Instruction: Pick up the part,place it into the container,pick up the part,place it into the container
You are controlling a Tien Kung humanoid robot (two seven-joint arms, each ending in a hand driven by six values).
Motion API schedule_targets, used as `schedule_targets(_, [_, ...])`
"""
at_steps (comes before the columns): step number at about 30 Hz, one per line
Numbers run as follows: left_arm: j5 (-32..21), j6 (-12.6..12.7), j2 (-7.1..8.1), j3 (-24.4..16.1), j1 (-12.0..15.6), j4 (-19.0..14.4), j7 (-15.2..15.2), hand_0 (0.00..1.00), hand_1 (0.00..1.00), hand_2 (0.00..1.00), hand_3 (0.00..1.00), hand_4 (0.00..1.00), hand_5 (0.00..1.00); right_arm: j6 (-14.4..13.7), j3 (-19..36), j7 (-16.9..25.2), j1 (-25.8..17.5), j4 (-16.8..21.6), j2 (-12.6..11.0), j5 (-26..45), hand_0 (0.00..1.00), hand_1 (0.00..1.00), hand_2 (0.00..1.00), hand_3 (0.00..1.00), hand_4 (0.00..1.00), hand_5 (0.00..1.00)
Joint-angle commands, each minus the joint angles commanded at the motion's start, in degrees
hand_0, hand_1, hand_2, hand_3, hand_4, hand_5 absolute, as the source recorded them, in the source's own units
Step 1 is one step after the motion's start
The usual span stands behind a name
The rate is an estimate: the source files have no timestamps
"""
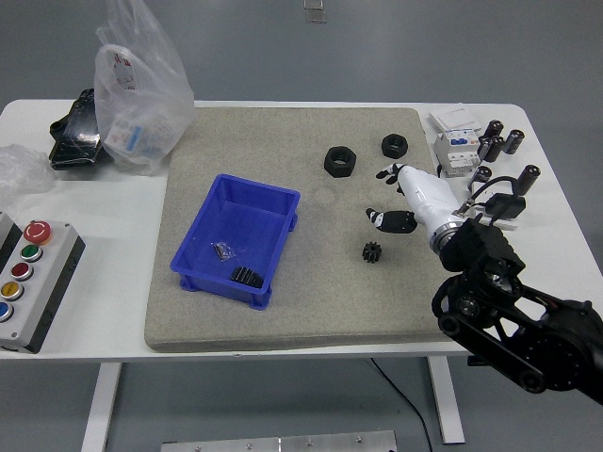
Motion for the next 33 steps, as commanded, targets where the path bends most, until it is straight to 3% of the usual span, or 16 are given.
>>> schedule_targets(5, [0.10,0.02,-0.10,0.01,0.08,0.00,0.08,0.626,0.524,0.515,0.618,0.700,0.306,1.47,-1.56,0.00,-0.35,-0.45,-0.46,1.58,0.426,0.673,0.737,0.785,0.770,0.203])
schedule_targets(6, [0.16,0.04,-0.10,-0.03,0.09,0.00,0.12,0.626,0.524,0.515,0.618,0.701,0.307,1.95,-2.25,0.00,-0.07,-0.63,-0.41,1.69,0.407,0.667,0.686,0.774,0.765,0.222])
schedule_targets(12, [0.17,0.06,0.00,-0.02,0.03,0.00,0.11,0.626,0.525,0.515,0.618,0.702,0.309,3.94,-5.36,0.00,1.28,-0.78,0.05,2.57,0.387,0.659,0.653,0.746,0.736,0.231])
schedule_targets(23, [0.25,0.09,0.12,-0.04,0.04,0.00,0.07,0.626,0.525,0.515,0.617,0.700,0.307,6.27,-6.76,0.00,2.16,-0.24,-0.77,6.08,0.386,0.657,0.656,0.742,0.743,0.240])
schedule_targets(24, [0.18,0.07,0.13,0.02,0.00,0.00,0.01,0.626,0.524,0.515,0.617,0.694,0.298,6.40,-6.92,0.00,2.20,-0.41,-0.72,6.24,0.373,0.639,0.614,0.693,0.516,0.193])
schedule_targets(29, [0.10,0.05,0.19,0.03,-0.06,0.00,-0.12,0.626,0.524,0.515,0.617,0.694,0.298,6.51,-7.77,0.00,2.26,-0.53,-0.62,6.64,0.373,0.639,0.614,0.693,0.516,0.193])
schedule_targets(30, [0.12,0.05,0.20,0.00,-0.05,0.00,-0.11,0.626,0.524,0.515,0.617,0.694,0.298,6.51,-7.94,0.00,2.27,-0.48,-0.59,6.49,0.372,0.606,0.511,0.630,0.532,0.051])
schedule_targets(33, [0.13,0.05,0.21,-0.04,-0.03,0.00,-0.13,0.626,0.524,0.515,0.617,0.694,0.298,6.52,-8.34,0.00,2.31,-0.48,-0.55,6.04,0.372,0.606,0.511,0.630,0.532,0.051])
